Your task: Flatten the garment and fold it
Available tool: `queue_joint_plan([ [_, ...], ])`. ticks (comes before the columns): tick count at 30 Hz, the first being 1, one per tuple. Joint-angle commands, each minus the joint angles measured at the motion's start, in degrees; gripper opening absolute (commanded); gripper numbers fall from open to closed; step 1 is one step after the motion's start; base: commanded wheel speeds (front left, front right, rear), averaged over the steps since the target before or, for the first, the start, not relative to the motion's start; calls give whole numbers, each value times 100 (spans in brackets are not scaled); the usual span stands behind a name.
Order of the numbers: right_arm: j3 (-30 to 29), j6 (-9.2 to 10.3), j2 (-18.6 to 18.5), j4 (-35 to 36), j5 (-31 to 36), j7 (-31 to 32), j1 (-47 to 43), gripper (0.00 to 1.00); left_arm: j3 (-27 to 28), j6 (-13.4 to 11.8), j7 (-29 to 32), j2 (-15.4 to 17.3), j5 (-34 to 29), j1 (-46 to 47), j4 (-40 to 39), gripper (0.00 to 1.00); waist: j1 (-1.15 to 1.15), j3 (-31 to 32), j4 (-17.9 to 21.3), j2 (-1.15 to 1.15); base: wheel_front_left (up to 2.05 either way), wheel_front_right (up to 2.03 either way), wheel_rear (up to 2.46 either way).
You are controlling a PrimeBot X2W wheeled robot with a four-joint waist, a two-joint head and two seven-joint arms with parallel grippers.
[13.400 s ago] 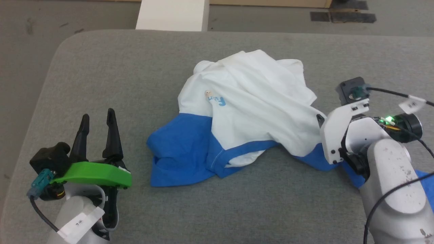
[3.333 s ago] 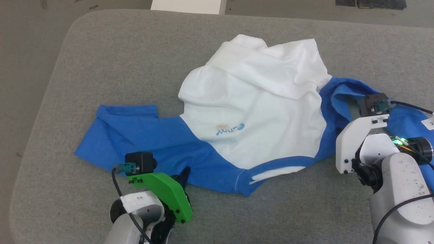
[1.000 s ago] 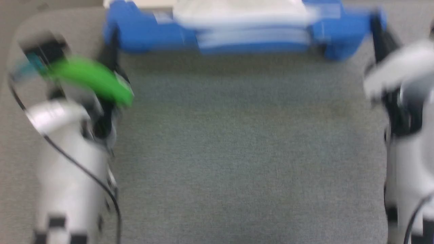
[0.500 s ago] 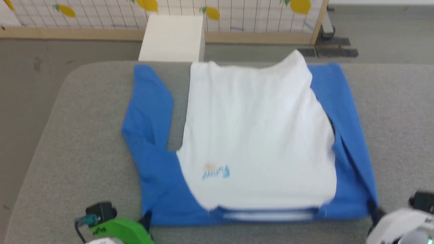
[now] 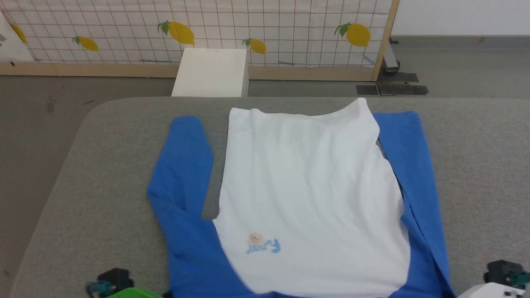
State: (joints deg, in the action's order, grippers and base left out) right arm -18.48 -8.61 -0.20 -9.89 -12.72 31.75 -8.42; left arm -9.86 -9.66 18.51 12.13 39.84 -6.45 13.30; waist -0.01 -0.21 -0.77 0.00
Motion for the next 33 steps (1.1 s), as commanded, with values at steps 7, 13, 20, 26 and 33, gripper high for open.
queue_joint_plan([
  [7, -178, 112, -268, 450, -272, -140, 115, 100, 403, -343, 16, 490, -21, -71, -505, 100, 1, -62, 40, 0, 0, 0, 0],
  [13, -362, 112, -268, 1130, -799, 31, 276, 100, 742, -442, -599, 639, -204, 104, -1277, 100, 1, -117, 32, 0, 0, 0, 0],
  [20, -553, 112, -268, 1728, -847, 30, 1191, 100, 745, 252, -2429, 729, -757, 465, -1804, 100, 1, -417, 106, 0, 0, 0, 0],
  [26, -495, 112, -306, 1246, -287, 173, 2647, 100, 604, 703, -3252, 659, -1132, 925, -1765, 100, 1, -1086, 45, 0, 0, 0, 0],
  [33, -474, 112, -596, 91, 656, 648, 4407, 100, 662, 981, -3345, 480, -1422, 1539, -1836, 100, 1, -2076, -266, 0, 0, 0, 0],
])
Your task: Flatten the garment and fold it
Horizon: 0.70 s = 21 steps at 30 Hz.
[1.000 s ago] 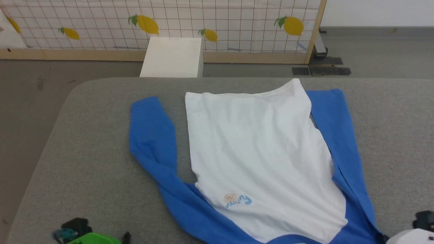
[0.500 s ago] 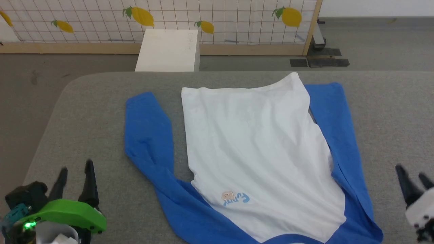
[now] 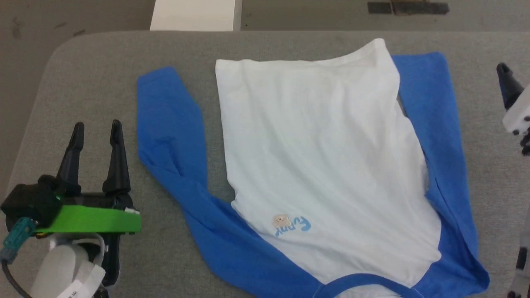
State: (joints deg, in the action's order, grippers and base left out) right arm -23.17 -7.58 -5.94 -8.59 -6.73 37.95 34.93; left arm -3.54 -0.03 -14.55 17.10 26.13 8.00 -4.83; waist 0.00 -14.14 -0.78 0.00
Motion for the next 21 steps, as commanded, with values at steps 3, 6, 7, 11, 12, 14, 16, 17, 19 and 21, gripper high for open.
queue_joint_plan([
  [3, -73, 9, -125, -375, 477, 260, 615, 100, 198, 108, -42, -134, -121, 273, -186, 100, 0, -1059, -432, 0, 0, 0, 0],
  [6, -240, 9, -170, -653, 866, 446, 1049, 100, 339, 233, -43, -249, -201, 360, -307, 100, 0, -1371, -580, 0, 0, 0, 0],
  [7, -276, 9, -191, -708, 997, 480, 1142, 100, 376, 270, -43, -280, -229, 388, -348, 100, 0, -1447, -615, 0, 0, 0, 0],
  [11, -437, 9, -297, -889, 1480, 566, 1471, 100, 488, 417, -44, -394, -316, 453, -416, 100, 0, -1744, -748, 0, 0, 0, 0],
  [12, -466, 9, -312, -906, 1580, 577, 1543, 100, 519, 452, -44, -416, -349, 475, -453, 100, 0, -1822, -774, 0, 0, 0, 0],
  [14, -507, 9, -303, -950, 1705, 563, 1658, 100, 570, 507, -44, -458, -407, 500, -500, 100, 0, -1919, -806, 0, 0, 0, 0],
  [16, -514, 9, -285, -990, 1795, 567, 1753, 100, 628, 552, -44, -503, -462, 520, -575, 100, 0, -2023, -824, 0, 0, 0, 0],
  [17, -508, 9, -276, -1013, 1822, 579, 1785, 100, 646, 570, -44, -521, -484, 530, -600, 100, 0, -2063, -830, 0, 0, 0, 0],
  [19, -494, 9, -243, -1090, 1873, 635, 1824, 100, 683, 607, -44, -562, -519, 543, -627, 100, 0, -2115, -829, 0, 0, 0, 0],
  [21, -436, 9, -233, -1163, 1950, 716, 1821, 100, 716, 636, -44, -595, -545, 550, -627, 100, 0, -2150, -817, 0, 0, 0, 0],
])
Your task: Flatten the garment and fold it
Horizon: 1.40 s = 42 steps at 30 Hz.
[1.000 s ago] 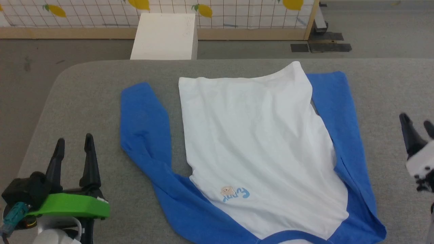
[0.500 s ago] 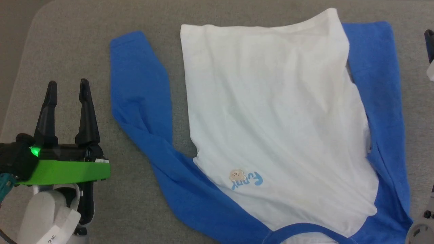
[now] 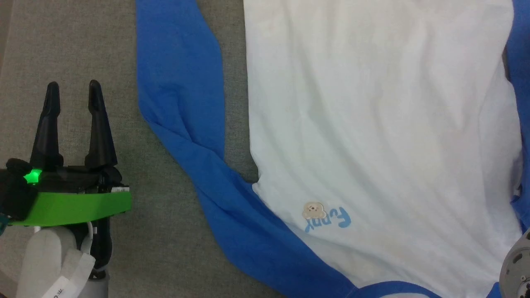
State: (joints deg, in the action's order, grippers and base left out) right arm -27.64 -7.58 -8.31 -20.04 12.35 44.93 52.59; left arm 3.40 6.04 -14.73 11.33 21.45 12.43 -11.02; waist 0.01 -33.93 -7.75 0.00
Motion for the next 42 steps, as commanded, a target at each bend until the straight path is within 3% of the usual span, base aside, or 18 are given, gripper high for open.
queue_joint_plan([
  [1, 42, 9, 6, -57, 73, 69, 39, 100, 31, 44, -27, -29, -90, 109, 16, 100, -1, -178, -112, 0, 0, 0, 0],
  [4, -25, 9, 86, -170, 45, 263, -5, 100, 64, 75, -27, -64, -105, 121, 90, 100, -1, -157, -75, 0, 0, 0, 0],
  [5, -82, 9, 121, -205, 20, 314, -8, 39, 74, 84, -27, -78, -112, 125, 123, 100, -1, -127, -59, 0, 0, 0, 0],
  [6, -128, 9, 147, -208, -8, 316, -8, 15, 82, 91, -27, -88, -118, 124, 157, 100, -1, -87, -41, 0, 0, 0, 0],
  [7, -196, 9, 180, -202, -48, 312, -14, 0, 88, 98, -27, -99, -132, 118, 205, 100, -1, -15, -16, 0, 0, 0, 0],
  [11, -471, 9, 243, 14, -246, -1, -36, 0, 113, 116, -27, -168, -147, 62, 368, 100, -1, 360, 86, 0, 0, 0, 0],
  [16, -516, 9, 13, 289, -649, -323, -185, 0, 157, 127, -27, -243, -173, -97, 551, 100, -1, 996, 259, 0, 0, 0, 0],
  [23, 129, 9, -743, 698, -1652, -535, -571, 0, 256, 115, -27, -391, -223, -480, 661, 100, -1, 1932, 533, 0, 0, 0, 0],
  [27, 805, 9, -900, 1028, -2275, -481, -931, 0, 252, 67, -27, -446, -270, -708, 699, 100, -1, 2358, 625, 0, 0, 0, 0],
  [31, 1611, 9, -837, 1518, -2846, -312, -1438, 0, 251, -9, -10, -482, -299, -927, 674, 100, -1, 2705, 684, 0, 0, 0, 0],
  [36, 2642, 9, -459, 2062, -3226, -104, -2178, 0, 226, -80, 52, -503, -301, -1119, 629, 100, -1, 3010, 674, 0, 0, 0, 0],
  [42, 3658, 9, 20, 2127, -3532, -170, -3023, 0, 200, -136, 116, -529, -253, -1266, 560, 100, -1, 3119, 534, 0, 0, 0, 0],
])
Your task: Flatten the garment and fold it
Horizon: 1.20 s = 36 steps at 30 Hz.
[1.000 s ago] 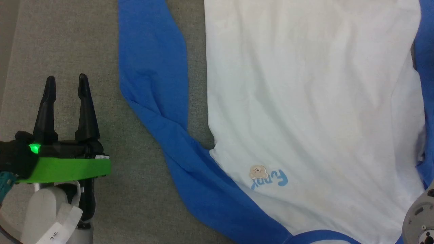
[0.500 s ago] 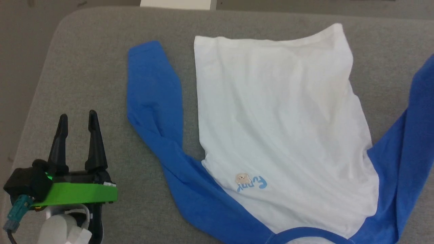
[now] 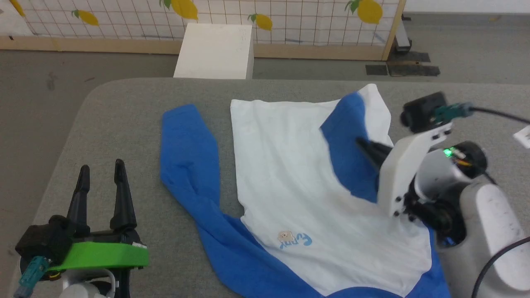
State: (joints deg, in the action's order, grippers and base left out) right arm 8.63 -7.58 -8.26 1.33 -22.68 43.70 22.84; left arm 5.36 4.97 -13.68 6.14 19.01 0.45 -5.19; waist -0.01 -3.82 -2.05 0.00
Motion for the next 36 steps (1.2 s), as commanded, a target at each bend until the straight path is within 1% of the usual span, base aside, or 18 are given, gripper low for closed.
queue_joint_plan([
  [1, 163, 9, 48, -72, -49, -86, -132, 0, -4, -33, 24, -11, -4, -81, -24, 100, 1, 110, -71, 0, 0, 0, 0],
  [3, 406, 9, 188, -261, -132, -235, -308, 0, -13, -38, 33, -10, 13, -109, -34, 100, 1, 96, -146, 0, 0, 0, 0],
  [7, 975, 9, 307, -688, -156, -413, -557, 0, -40, -46, 46, -18, 50, -129, -18, 100, 1, 61, -302, 0, 0, 0, 0],
  [12, 1658, 9, 281, -1085, -276, -351, -840, 0, -49, -53, 48, -14, 94, -149, 21, 100, 1, 12, -427, 0, 0, 0, 0],
  [18, 2010, 9, 175, -1410, -315, -439, -967, 0, -40, -55, 29, 0, 137, -166, 58, 100, 1, -44, -432, 0, 0, 0, 0],
  [19, 2048, 9, 172, -1443, -337, -480, -962, 68, -46, -51, 27, 2, 148, -164, 70, 100, 1, -53, -422, 0, 0, 0, 0],
  [20, 2053, 9, 183, -1456, -385, -522, -960, 100, -50, -50, 25, 6, 150, -160, 82, 100, 1, -55, -413, 0, 0, 0, 0],
  [22, 2032, 9, 204, -1425, -504, -603, -933, 100, -50, -51, 19, 11, 161, -150, 99, 100, 1, -51, -379, 0, 0, 0, 0],
  [24, 1877, 9, 243, -1299, -681, -734, -903, 100, -51, -54, 17, 21, 167, -140, 112, 100, 1, -43, -341, 0, 0, 0, 0],
  [28, 1299, 9, 314, -831, -1036, -1000, -847, 100, -63, -55, 30, 59, 170, -138, 132, 100, 1, -11, -253, 0, 0, 0, 0],
  [31, 483, 9, 366, -410, -1087, -1384, -785, 100, -65, -72, 56, 79, 176, -150, 130, 100, 1, -6, -175, 0, 0, 0, 0],
  [36, -1104, 9, 448, -44, -761, -2038, -614, 100, -80, -84, 94, 78, 233, -124, 143, 100, 1, -42, -49, 0, 0, 0, 0],
])
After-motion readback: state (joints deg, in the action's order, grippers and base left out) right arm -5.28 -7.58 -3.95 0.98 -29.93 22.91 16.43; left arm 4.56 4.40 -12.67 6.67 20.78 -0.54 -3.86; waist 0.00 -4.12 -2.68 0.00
